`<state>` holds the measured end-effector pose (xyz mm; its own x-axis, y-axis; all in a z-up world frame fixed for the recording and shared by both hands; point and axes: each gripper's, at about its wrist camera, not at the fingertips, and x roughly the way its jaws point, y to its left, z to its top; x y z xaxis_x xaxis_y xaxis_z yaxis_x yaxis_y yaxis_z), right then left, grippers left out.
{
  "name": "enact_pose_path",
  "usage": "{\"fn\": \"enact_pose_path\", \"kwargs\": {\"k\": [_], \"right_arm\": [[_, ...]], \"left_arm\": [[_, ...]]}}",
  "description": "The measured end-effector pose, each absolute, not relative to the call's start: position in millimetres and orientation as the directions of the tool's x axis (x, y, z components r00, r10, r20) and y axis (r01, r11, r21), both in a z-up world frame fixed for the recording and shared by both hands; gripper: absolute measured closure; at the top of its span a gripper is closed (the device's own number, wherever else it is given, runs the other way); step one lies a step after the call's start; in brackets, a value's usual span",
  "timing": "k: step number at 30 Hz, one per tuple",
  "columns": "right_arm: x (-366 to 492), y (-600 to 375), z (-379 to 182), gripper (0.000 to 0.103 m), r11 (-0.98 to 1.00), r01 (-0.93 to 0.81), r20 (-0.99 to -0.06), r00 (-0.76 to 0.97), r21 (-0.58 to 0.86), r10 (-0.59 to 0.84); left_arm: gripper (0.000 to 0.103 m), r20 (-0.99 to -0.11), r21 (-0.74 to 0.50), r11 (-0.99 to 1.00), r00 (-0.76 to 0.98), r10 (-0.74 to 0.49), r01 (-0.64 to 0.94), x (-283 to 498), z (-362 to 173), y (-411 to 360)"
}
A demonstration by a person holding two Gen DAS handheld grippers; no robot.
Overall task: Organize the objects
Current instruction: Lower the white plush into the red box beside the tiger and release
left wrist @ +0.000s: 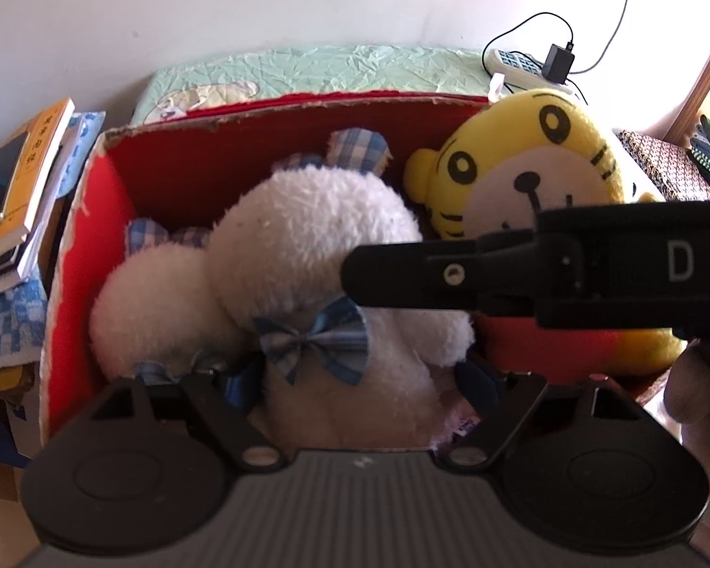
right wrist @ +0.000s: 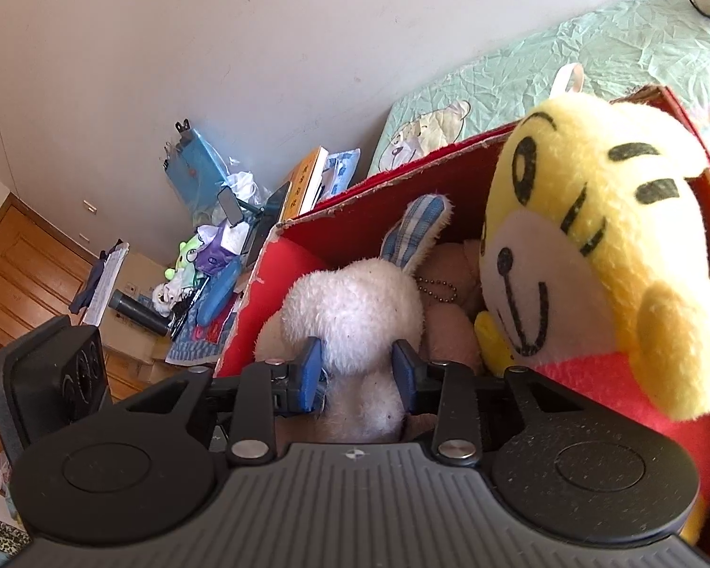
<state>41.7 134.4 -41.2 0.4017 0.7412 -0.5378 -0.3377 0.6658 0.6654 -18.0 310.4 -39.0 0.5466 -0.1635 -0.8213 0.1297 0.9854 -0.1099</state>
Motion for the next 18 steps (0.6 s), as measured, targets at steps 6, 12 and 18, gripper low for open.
{"fn": "enact_pose_path", "kwargs": {"k": [6, 12, 18], "right_arm": [[26, 125, -34, 0.064, 0.666, -0.345, -0.514, 0.437, 0.661, 0.738], [7, 110, -28, 0.059, 0.686, -0.349, -0.502, 0.488, 0.638, 0.715], [-6, 84, -24, 0.059, 0.687, -0.344, -0.480, 0.520, 0.640, 0.706]], "left_arm": [[0.019, -0.813, -0.089, 0.990, 0.566, -0.138, 0.112, -26, -31, 310], [0.016, -0.780, -0.011, 0.994, 0.620, -0.078, 0.111, -44, -18, 300], [0.017, -0.765, 0.038, 0.993, 0.642, -0.042, 0.110, -52, -8, 281]]}}
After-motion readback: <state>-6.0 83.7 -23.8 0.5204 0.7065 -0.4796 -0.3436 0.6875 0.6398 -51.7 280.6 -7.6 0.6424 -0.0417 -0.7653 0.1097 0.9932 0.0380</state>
